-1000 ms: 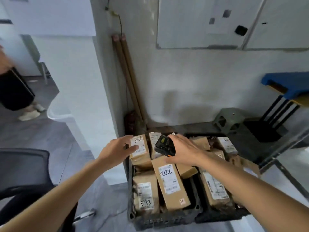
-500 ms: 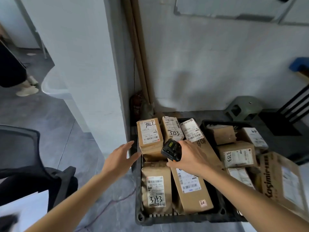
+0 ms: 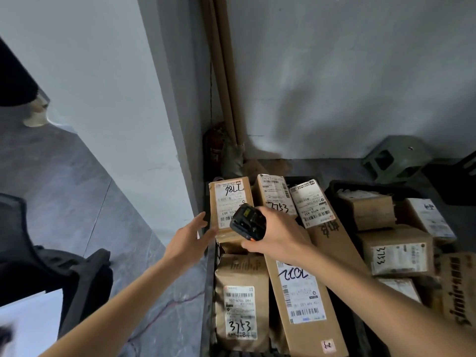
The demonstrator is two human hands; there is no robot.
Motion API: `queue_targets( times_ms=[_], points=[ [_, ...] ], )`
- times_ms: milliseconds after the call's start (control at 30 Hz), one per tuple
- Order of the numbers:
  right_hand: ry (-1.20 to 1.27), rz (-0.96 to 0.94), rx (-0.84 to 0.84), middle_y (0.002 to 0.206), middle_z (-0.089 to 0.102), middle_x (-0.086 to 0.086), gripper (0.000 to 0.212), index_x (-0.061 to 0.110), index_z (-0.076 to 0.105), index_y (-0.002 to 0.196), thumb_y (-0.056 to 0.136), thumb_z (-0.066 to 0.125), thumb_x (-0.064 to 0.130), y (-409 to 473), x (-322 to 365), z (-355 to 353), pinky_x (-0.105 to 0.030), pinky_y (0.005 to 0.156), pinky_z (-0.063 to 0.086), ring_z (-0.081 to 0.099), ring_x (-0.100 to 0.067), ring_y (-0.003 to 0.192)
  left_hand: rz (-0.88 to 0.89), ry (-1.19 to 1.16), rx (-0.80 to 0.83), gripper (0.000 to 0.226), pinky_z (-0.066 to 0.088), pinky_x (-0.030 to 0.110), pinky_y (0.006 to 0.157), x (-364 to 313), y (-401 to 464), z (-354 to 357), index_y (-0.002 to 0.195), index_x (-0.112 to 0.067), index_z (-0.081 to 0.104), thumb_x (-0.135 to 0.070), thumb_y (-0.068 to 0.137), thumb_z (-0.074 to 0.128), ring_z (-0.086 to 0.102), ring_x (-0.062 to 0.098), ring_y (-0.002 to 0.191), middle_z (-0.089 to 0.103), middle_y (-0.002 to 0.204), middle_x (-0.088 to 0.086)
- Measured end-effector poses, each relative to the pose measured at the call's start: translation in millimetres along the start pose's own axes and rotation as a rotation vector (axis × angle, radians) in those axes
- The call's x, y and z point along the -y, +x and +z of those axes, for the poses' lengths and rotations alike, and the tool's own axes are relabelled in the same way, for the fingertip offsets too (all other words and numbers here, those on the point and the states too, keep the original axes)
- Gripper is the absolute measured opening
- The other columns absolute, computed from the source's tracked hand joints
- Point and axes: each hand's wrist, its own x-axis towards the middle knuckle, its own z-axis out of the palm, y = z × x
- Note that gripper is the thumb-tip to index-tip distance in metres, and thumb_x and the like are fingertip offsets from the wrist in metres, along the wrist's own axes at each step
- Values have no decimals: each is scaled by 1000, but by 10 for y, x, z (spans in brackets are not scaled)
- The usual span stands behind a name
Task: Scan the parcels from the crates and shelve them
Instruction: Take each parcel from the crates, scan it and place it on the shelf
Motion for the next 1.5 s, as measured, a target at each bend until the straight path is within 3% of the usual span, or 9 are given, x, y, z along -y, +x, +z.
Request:
queue_targets(
  times_ms=[233,533,700,867,967,1067,1167,1300,1500],
  points=[
    [134,27,9,97,65,19,56,37,60,112,65,87,49,64,-17,115,-36,83,60,64,-4,92,32,-147,8,38,37,20,89,-104,-35,37,141,-18,56,-27,104,53,55,7,111,65,131,-5],
    [281,76,-30,95,70,16,47,33,65,103,64,86,47,-134,-1,100,-38,84,59,66,-3,89,-1,-401,1,44,43,26,91,-128,-190,-39,145,-25,52,-29,101,58,64,9,102,69,114,-11],
    [341,81,-99,100,70,18,60,35,64,110,56,81,56,-332,123,30,-38,86,59,66,-3,92,8,-473,-11,43,48,45,103,-169,-332,-185,144,-37,50,-31,102,57,62,4,98,70,104,-15],
    [357,70,-168,102,71,17,51,30,65,113,68,89,39,-641,330,-174,-28,86,57,65,-1,94,49,-641,8,34,47,39,95,-360,-584,-371,134,-46,49,-33,103,53,59,4,98,63,101,-23],
    [366,55,-207,97,70,20,47,32,66,110,70,90,36,-855,426,-289,-13,77,53,64,4,91,62,-679,46,27,45,50,101,-486,-766,-481,125,-53,51,-39,101,54,57,18,110,64,106,-19],
    [376,53,-238,96,70,20,47,34,65,108,68,89,40,-1070,494,-412,-18,80,55,64,5,90,95,-709,64,29,42,55,109,-586,-926,-571,127,-46,55,-39,99,57,61,20,114,71,105,-11],
    [396,48,-274,100,71,20,56,34,66,114,64,88,46,-1306,540,-607,-26,86,58,65,4,96,171,-712,47,29,51,35,97,-730,-1088,-674,129,-42,60,-36,101,55,67,10,105,77,97,-13],
    [402,53,-400,98,73,20,53,34,68,109,62,88,47,-1626,562,-1020,-25,84,57,65,5,95,249,-672,52,25,56,25,85,-996,-1325,-827,123,-37,66,-32,103,52,68,17,109,77,100,-8],
    [361,62,-521,99,72,18,51,33,68,112,68,91,44,-2128,521,-1734,-26,83,53,65,0,97,351,-622,94,26,55,38,99,-1538,-1728,-1038,126,-24,63,-30,104,50,69,22,110,77,107,1]
  ],
)
